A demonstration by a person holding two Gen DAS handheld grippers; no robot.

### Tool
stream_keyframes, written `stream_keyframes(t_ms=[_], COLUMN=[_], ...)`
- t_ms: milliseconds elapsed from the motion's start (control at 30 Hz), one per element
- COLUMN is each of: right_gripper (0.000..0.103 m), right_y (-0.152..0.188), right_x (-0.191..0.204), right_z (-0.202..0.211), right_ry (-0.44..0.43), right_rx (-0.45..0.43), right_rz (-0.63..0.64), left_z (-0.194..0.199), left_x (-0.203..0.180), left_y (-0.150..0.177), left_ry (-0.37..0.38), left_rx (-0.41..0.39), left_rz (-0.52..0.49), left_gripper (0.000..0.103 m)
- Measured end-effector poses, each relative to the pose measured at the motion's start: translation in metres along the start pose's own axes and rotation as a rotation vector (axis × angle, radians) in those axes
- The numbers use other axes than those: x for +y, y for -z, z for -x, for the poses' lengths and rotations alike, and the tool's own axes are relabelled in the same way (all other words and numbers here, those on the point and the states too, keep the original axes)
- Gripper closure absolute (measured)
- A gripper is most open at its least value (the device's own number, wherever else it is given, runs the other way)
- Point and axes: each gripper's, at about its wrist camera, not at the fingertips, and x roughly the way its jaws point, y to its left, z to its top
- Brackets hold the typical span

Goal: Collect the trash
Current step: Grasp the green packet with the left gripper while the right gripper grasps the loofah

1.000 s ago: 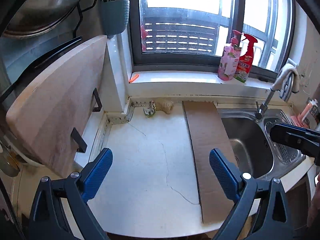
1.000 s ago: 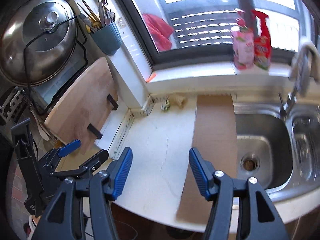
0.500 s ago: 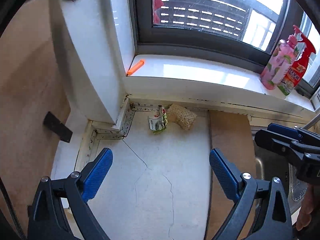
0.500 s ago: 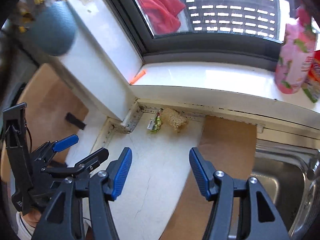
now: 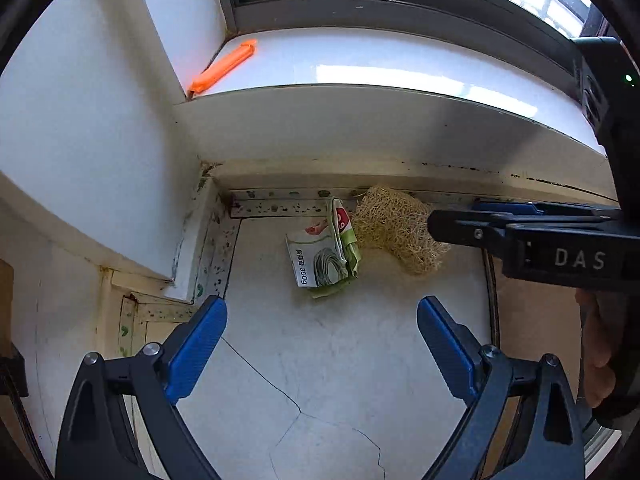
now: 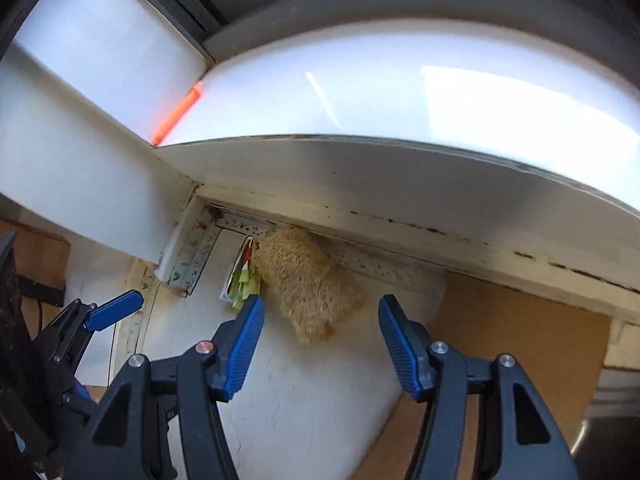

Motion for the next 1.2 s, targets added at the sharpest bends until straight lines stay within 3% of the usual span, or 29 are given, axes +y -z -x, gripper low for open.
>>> stream_keyframes(t_ms=[233, 300, 400, 533, 667, 1133, 1167, 1200], right_gripper=[0.043, 0.06, 0.063, 0.065, 0.065, 0.065, 0.065, 0.065], right_y=[-0.005, -0.001, 0.007, 0.015, 0.023, 0.021, 0.02, 0.019], right_x=[0.006, 0.006, 0.001, -0.008, -0.011, -0.018, -0.019, -0.018], right_z=[-0.04, -0.045, -0.036, -0.022, -0.01, 0.004, 0.002, 0.0], right_ry=[-0.027, -0.042, -0.05, -0.045, -0.027, 0.007, 0.008, 0.007], right_rx=[0.055, 0.072, 0.045, 0.01, -0.02, -0.058, -0.057, -0.055], right_rz=[0.053, 0.07, 0.059, 0.016, 0.002, -0.048, -0.051, -0.052], left_z=[-0.016, -0.018, -0.021, -0.025, -0.042, -0.084, -0.088, -0.089], left_x=[0.007, 0.009, 0.011, 0.007, 0.003, 0.0, 0.001, 0.002], left_y=[-0.004, -0.005, -0.009, -0.014, -0.018, -0.033, -0.036, -0.036], left_ry=[-0.002, 0.005, 0.007, -0.002, -0.016, -0.097, -0.102, -0.101], left_rx=[0.015, 0.014, 0.011, 0.013, 0.046, 0.14, 0.14, 0.138], left_rz=[-0.012, -0.01, -0.007, -0.006, -0.009, 0.058, 0.061, 0.064], left_gripper=[0.008, 0.008, 0.008, 0.008, 0.019, 0.019, 0.027, 0.052])
